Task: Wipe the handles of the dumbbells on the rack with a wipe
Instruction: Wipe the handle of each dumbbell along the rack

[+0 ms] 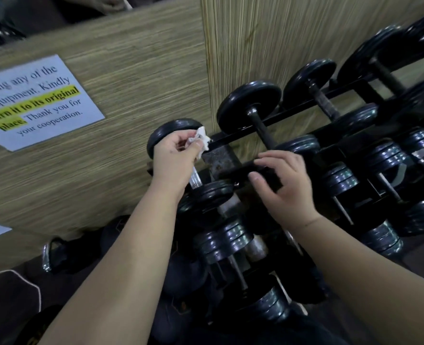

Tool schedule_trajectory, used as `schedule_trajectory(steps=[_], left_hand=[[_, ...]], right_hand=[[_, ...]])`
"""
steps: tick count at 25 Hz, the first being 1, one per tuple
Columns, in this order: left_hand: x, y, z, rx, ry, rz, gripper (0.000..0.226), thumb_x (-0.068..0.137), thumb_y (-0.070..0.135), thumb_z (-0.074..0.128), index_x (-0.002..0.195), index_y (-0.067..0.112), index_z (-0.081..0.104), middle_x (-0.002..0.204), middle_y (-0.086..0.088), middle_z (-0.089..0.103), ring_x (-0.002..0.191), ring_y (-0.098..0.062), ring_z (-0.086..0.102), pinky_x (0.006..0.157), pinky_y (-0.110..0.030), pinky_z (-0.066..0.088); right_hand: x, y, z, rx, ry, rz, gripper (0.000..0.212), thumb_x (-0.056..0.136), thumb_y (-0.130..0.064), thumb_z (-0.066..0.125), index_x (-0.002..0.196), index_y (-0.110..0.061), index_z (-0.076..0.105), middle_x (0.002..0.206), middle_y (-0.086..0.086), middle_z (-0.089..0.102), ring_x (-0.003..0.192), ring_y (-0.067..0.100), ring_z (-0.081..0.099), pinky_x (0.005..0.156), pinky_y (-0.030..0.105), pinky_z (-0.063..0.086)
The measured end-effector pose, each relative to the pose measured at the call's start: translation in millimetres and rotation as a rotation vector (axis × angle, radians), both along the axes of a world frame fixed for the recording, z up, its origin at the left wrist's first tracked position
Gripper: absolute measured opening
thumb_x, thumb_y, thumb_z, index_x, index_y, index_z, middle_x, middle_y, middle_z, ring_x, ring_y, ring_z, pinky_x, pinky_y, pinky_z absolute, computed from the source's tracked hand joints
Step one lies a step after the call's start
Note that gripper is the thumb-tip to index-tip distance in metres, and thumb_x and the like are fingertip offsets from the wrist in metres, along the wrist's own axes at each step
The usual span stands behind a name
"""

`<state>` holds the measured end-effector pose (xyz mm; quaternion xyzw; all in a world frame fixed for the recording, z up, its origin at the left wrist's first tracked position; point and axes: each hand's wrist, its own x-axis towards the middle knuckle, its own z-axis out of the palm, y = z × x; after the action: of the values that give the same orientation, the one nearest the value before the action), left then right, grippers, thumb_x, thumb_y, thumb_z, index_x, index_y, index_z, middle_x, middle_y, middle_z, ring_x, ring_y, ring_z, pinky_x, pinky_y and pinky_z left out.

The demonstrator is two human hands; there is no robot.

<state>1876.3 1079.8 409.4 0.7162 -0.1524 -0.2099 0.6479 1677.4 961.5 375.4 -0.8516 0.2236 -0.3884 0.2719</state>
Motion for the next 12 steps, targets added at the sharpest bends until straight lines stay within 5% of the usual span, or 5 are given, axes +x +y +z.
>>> schedule_trajectory(steps=[6, 12], left_hand=[[-23, -80, 14, 0.181, -0.021, -0.123, 0.015, 0.095, 0.018, 0.071, 0.09, 0.032, 0.069, 0.097, 0.008, 0.071, 0.094, -0.012, 0.07, 0.096, -0.045, 0.062], [-32, -140, 0, 0.239, 0.047, -0.028, 0.018, 0.089, 0.016, 0.079, 0.099, 0.019, 0.064, 0.089, 0.005, 0.069, 0.087, -0.014, 0.072, 0.09, -0.048, 0.064]], right_hand=[[3, -94, 3, 0.142, 0.192, -0.106, 0.028, 0.093, -0.041, 0.071, 0.106, -0.016, 0.071, 0.121, -0.001, 0.064, 0.126, 0.024, 0.049, 0.11, 0.038, 0.04], [9, -110, -23, 0.1, 0.132, -0.142, 0.045, 0.088, -0.06, 0.057, 0.091, -0.017, 0.069, 0.093, -0.004, 0.063, 0.099, 0.024, 0.057, 0.094, 0.038, 0.042]])
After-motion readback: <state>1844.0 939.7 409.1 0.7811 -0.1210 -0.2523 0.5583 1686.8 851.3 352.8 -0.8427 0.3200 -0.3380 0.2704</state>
